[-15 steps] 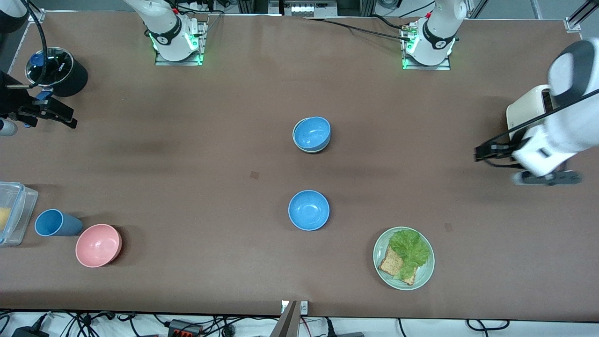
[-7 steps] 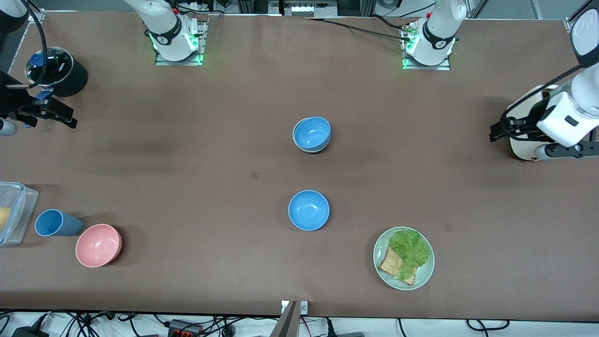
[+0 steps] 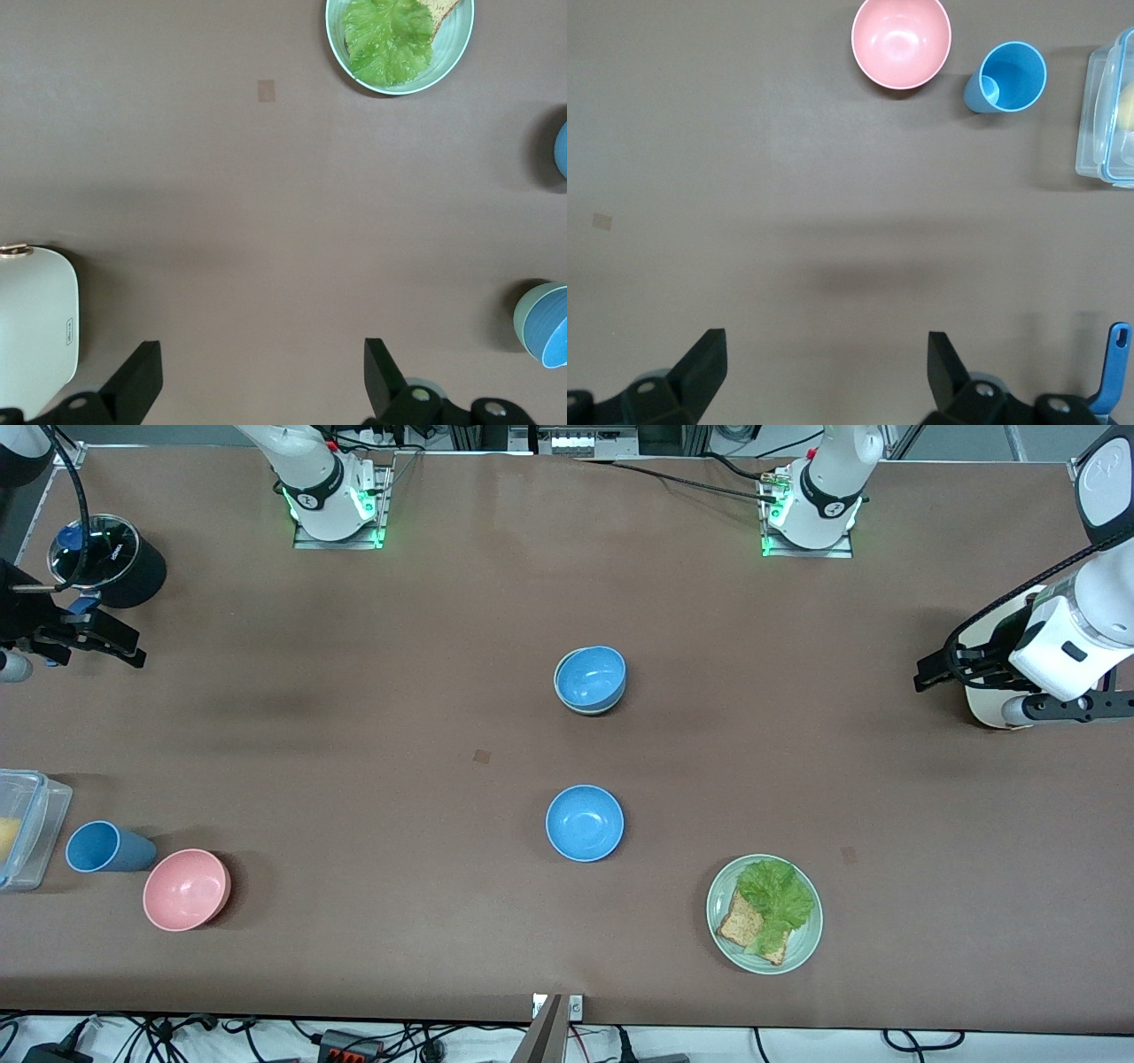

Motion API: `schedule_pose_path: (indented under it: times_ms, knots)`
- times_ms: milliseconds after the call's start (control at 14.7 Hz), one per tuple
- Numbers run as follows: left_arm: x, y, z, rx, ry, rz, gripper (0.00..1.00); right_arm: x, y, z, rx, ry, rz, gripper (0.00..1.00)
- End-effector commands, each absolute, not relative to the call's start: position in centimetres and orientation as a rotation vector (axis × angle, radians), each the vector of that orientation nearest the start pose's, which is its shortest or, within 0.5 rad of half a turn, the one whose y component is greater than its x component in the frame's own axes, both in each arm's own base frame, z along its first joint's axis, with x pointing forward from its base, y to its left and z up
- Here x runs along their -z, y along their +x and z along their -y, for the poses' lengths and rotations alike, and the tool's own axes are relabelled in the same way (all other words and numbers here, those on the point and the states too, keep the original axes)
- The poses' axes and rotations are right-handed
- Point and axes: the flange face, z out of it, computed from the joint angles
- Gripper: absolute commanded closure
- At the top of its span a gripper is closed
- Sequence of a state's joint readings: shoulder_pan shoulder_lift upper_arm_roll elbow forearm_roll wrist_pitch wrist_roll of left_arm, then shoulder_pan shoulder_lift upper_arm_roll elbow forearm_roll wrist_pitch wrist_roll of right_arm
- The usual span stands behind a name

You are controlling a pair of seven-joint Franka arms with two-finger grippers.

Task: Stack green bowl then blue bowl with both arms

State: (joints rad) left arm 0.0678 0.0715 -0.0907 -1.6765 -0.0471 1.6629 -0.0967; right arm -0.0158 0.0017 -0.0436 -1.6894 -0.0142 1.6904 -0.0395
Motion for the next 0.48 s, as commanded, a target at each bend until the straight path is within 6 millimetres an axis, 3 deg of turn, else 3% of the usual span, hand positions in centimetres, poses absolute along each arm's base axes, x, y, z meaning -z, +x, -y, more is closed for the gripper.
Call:
schedule_pose_path:
  times_ms: [0,408]
  knots:
    - [-55.09,56.95,1.95,-0.132,-3.194,0.102,0.00,-58.38,55.42,3.54,-0.009,-3.162,-0.013,0.00]
    - [-54.61,57.07,1.34,-0.155,-3.201,0.128,0.00,-58.26,55.41,3.51,-0.018,-3.159,-0.014,0.00]
